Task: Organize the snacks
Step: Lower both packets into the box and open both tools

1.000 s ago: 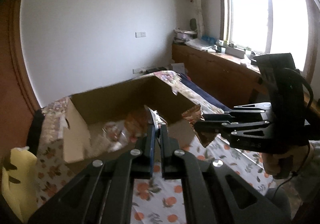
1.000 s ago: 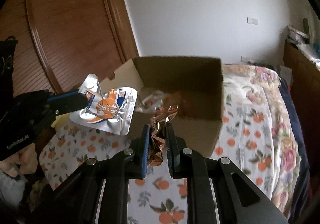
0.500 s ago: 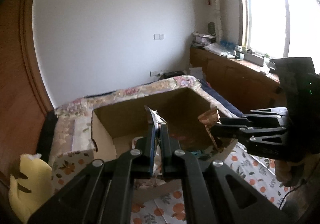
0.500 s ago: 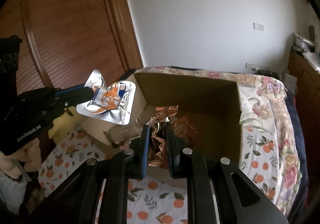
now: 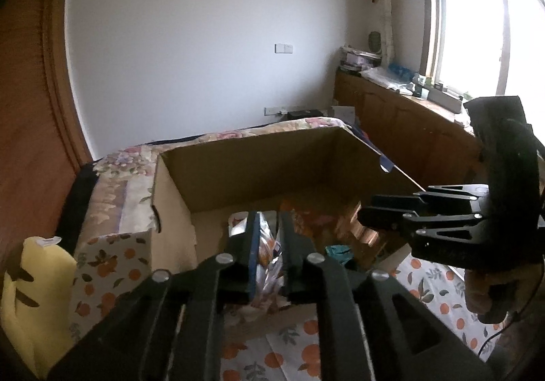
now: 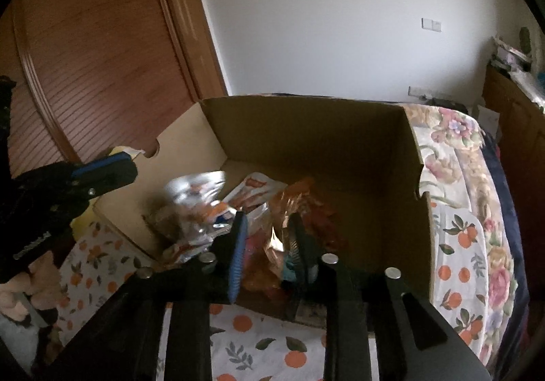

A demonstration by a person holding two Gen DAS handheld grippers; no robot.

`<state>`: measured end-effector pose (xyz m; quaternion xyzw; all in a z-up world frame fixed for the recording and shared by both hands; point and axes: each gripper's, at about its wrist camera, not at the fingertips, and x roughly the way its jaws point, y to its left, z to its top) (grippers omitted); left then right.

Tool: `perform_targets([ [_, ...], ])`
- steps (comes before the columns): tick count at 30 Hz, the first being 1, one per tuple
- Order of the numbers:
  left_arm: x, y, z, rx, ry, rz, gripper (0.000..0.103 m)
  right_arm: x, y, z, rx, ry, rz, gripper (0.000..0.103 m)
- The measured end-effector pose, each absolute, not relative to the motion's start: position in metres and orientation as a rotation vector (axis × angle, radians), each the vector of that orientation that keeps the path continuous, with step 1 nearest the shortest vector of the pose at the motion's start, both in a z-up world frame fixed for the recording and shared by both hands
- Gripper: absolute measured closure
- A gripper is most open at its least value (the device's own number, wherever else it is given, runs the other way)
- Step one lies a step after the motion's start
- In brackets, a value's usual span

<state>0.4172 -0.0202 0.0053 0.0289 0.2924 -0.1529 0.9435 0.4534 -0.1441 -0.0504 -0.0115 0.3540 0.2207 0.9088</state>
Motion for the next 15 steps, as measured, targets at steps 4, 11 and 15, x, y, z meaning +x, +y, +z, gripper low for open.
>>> perform_targets([
  [4,0.396,-0.020,0.014,0.057,0.568,-0.304,0.073,0.439,-0.143,-0.040,-0.017,0.706,0.453,0.069],
  [11,0.351,-0.018,0.029,0.083,0.541,-0.287,0.061,0.393,-0.146,-0.024,-0.019,0.669,0.463,0.062],
  [15,0.323,-0.019,0.034,0.097,0.535,-0.271,0.046,0.363,-0.149,-0.015,-0.009,0.646,0.469,0.061],
])
